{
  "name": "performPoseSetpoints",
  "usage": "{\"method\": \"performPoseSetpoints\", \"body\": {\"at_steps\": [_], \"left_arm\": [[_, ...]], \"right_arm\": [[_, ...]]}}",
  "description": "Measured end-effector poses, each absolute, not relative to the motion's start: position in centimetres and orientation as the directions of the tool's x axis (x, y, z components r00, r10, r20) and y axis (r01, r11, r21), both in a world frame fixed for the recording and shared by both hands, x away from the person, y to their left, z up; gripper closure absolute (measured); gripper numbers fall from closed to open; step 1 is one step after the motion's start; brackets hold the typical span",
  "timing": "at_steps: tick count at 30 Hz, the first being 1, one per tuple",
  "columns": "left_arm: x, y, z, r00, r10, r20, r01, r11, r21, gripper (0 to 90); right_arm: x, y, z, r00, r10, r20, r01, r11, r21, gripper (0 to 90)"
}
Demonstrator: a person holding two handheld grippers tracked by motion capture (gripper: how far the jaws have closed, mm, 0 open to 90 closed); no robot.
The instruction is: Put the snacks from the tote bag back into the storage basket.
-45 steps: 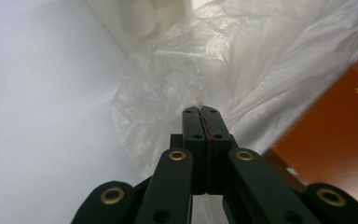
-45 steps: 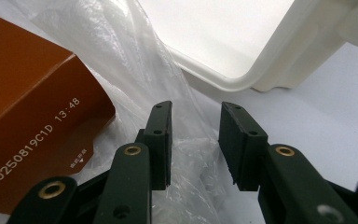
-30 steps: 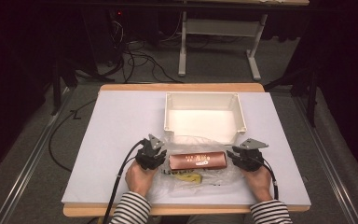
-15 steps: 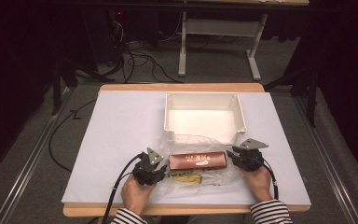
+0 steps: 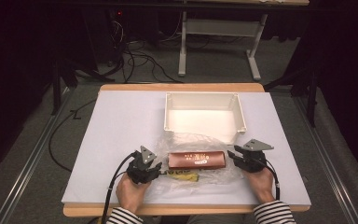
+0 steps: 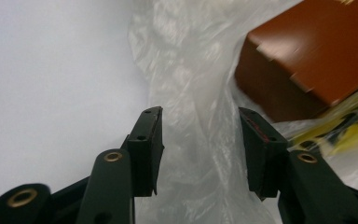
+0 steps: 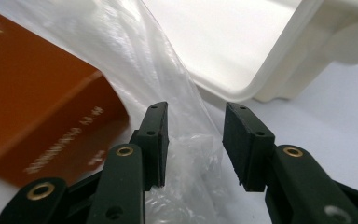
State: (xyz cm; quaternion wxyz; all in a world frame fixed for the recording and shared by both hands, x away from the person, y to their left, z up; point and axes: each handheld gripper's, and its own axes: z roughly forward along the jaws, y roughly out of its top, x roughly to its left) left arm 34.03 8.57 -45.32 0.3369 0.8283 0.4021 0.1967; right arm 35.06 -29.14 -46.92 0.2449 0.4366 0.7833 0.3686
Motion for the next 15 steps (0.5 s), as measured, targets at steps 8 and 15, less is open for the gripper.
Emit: {"method": "performPoseSetpoints", "body": {"at_steps": [8, 15], "left_arm": [[34.5, 8.3, -46.3, 0.599, 0.8, 0.036, 0.55, -0.443, 0.708, 51.5], [34.5, 9.4, -47.8, 0.593, 0.804, 0.052, 0.541, -0.445, 0.714, 49.9]], "right_arm": [[32.8, -29.0, -45.8, -0.553, 0.832, -0.039, 0.492, 0.364, 0.791, 59.3], [31.8, -29.1, -47.9, -0.586, 0.807, -0.076, 0.517, 0.445, 0.732, 58.0]]}}
